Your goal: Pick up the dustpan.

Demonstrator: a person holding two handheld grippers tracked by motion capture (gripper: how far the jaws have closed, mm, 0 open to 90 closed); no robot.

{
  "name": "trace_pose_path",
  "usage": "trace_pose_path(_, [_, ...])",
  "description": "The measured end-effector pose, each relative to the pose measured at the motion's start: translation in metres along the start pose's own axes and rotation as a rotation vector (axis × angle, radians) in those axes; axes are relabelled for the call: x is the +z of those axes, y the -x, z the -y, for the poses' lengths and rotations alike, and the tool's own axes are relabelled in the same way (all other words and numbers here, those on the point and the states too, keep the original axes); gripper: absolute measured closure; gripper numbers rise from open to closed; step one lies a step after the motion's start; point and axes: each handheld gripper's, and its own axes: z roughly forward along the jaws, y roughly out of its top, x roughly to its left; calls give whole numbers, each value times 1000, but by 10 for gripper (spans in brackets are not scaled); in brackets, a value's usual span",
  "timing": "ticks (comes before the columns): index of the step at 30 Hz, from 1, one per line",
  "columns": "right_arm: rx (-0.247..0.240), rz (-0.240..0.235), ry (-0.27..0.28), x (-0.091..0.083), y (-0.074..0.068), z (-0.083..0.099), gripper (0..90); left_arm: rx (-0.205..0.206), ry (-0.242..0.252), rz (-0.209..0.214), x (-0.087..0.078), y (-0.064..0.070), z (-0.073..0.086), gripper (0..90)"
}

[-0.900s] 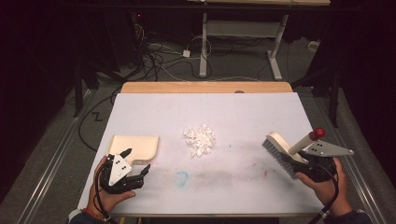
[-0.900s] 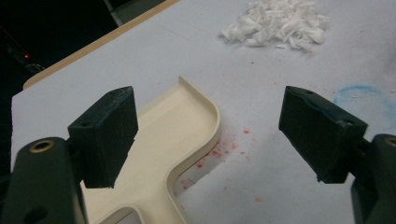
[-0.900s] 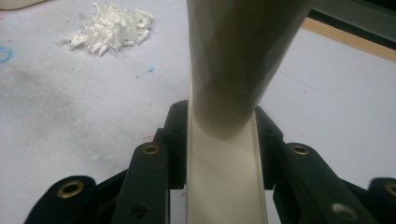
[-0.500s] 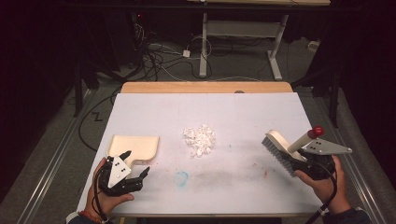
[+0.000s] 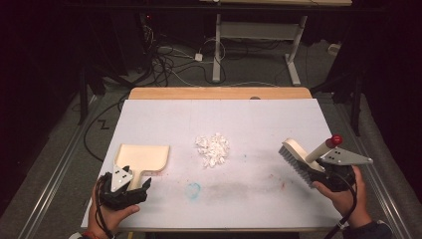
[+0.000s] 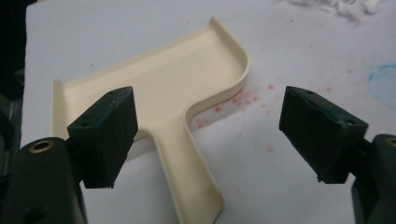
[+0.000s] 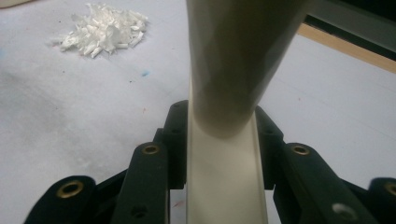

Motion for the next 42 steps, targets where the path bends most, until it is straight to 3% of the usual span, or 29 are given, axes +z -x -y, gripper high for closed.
trace_pose_path(2, [3,-2,1,0,1,0,667,-38,-32,2,1,-5,4,181])
trace_pose_path(6, [2,-6,-3,1,0,0,667,-124,-147,-10,13,-16,8,182])
trace_pose_path(9, [2,-7,-2,1,0,-1,666,-161,-171,7,19,-20,9,195])
trace_pose_path(10, [4,-7,-2,1,0,0,666,-203,-180,26,25,-24,9,200])
trace_pose_path(13, [8,-11,-7,3,1,0,666,-230,-189,21,35,-26,5,228])
trace_pose_path(19, [3,-14,-9,4,-1,0,666,-228,-180,1,44,-24,3,270])
trace_pose_path(22, [10,-21,-16,5,0,0,666,-220,-167,17,43,-24,5,376])
trace_pose_path(25, [9,-20,-20,6,-1,1,666,-249,-158,13,40,-32,7,582])
trace_pose_path(26, [9,-20,-19,6,-1,0,666,-244,-160,15,40,-33,7,612])
trace_pose_path(29, [8,-22,-17,6,-1,0,666,-193,-179,2,40,-31,4,623])
trace_pose_path(34, [9,-28,-22,7,-1,1,666,-179,-192,48,41,-39,1,627])
trace_pose_path(42, [14,-27,-23,7,1,2,666,-65,-224,87,32,-43,-13,629])
